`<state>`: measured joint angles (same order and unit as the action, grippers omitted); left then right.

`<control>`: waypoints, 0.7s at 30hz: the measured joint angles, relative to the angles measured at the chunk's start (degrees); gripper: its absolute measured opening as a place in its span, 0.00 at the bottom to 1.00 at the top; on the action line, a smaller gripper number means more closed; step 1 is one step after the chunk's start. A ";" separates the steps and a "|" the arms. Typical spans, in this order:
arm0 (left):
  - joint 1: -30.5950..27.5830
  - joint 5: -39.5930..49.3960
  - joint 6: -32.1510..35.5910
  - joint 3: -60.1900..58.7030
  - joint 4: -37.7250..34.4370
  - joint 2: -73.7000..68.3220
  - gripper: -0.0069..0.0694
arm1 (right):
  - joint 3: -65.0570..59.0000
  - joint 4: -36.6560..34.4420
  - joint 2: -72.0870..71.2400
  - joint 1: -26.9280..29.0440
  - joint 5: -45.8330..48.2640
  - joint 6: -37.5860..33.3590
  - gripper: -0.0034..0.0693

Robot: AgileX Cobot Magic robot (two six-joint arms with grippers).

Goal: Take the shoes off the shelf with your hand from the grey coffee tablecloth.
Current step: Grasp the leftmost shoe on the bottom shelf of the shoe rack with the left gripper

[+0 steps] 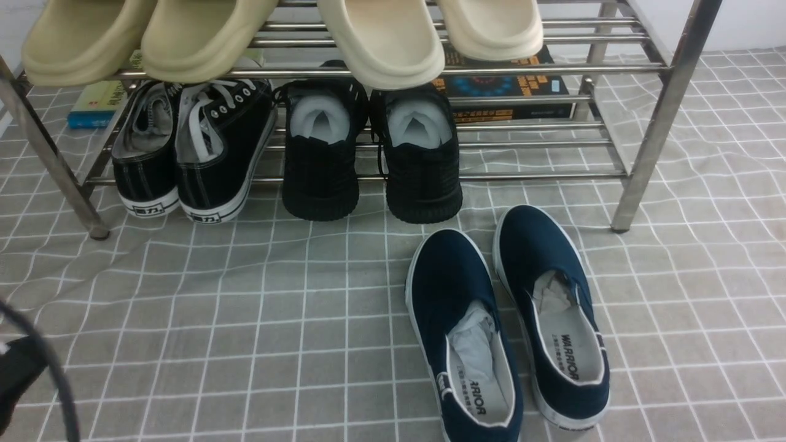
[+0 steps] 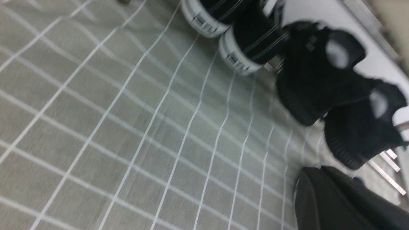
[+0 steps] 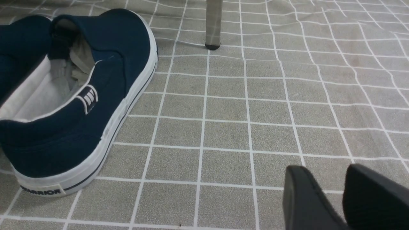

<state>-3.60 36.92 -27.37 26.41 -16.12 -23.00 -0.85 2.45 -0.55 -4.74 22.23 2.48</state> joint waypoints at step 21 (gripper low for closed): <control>0.00 -7.87 -2.34 35.68 15.29 -56.60 0.86 | 0.00 -0.06 0.00 0.00 0.00 0.00 0.36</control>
<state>-3.60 29.05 -29.71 62.08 -0.83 -79.60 -0.85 2.39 -0.55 -4.74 22.23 2.48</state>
